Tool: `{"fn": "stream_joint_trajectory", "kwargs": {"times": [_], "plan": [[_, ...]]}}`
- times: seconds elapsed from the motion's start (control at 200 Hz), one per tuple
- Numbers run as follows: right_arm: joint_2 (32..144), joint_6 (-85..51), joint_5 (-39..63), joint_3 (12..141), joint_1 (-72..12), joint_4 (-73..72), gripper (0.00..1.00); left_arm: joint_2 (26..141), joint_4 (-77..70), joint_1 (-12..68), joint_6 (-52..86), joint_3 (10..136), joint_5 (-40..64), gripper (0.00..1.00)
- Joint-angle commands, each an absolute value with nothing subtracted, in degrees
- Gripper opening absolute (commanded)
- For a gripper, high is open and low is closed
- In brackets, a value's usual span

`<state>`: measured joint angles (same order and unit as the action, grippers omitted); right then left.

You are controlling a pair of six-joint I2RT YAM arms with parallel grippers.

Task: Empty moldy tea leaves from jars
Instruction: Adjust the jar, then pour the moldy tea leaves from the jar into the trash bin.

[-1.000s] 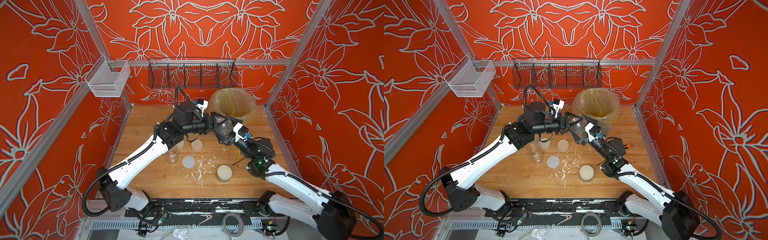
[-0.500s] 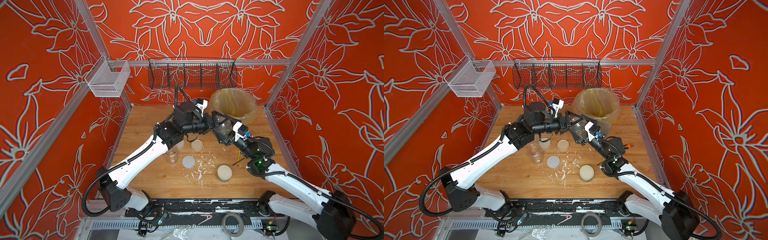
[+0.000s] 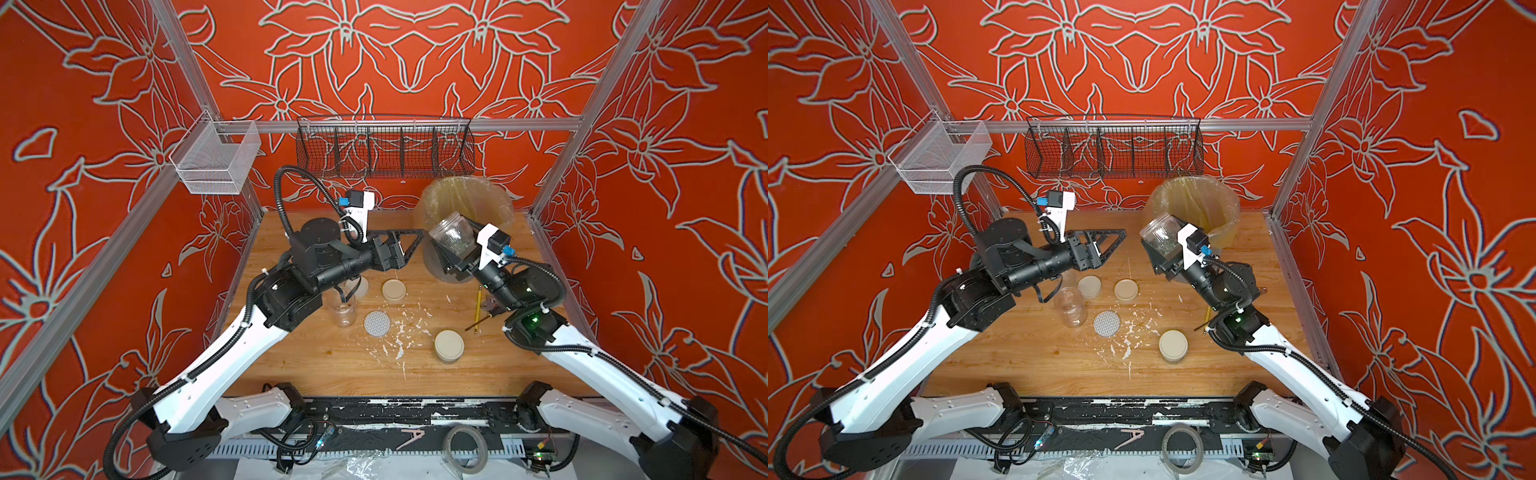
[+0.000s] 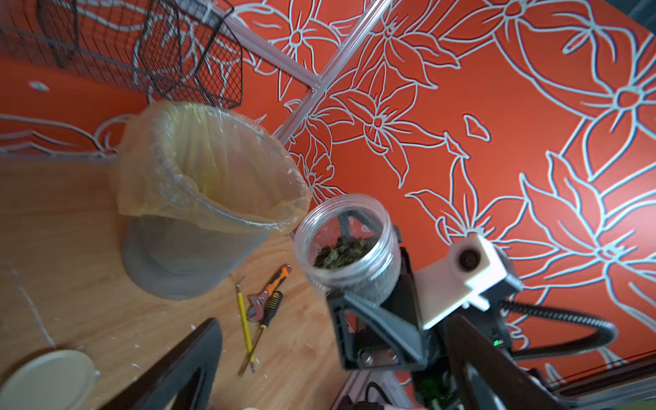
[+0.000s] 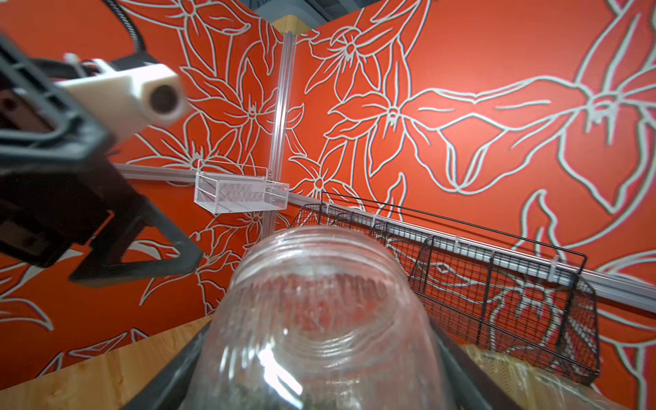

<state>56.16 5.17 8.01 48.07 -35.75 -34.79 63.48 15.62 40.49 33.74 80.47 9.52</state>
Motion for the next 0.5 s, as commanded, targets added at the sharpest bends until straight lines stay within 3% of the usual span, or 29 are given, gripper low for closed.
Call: {"fn": "stream_joint_trajectory", "kwargs": {"times": [0.0, 0.195, 0.496], "plan": [[57.1, 4.2, 1.0, 54.8, -35.4, -27.4, 0.38, 61.6, 19.3, 40.6, 23.4, 78.3, 5.9, 0.97], [63.3, -1.0, -6.0, 67.1, -32.0, -14.5, 0.38, 59.0, 22.5, 40.6, 17.1, 76.1, 6.7, 0.97], [73.1, -9.3, -7.8, 79.8, -23.4, -0.8, 0.37, 57.0, 25.1, 40.6, 13.3, 73.7, 9.5, 0.97]]}}
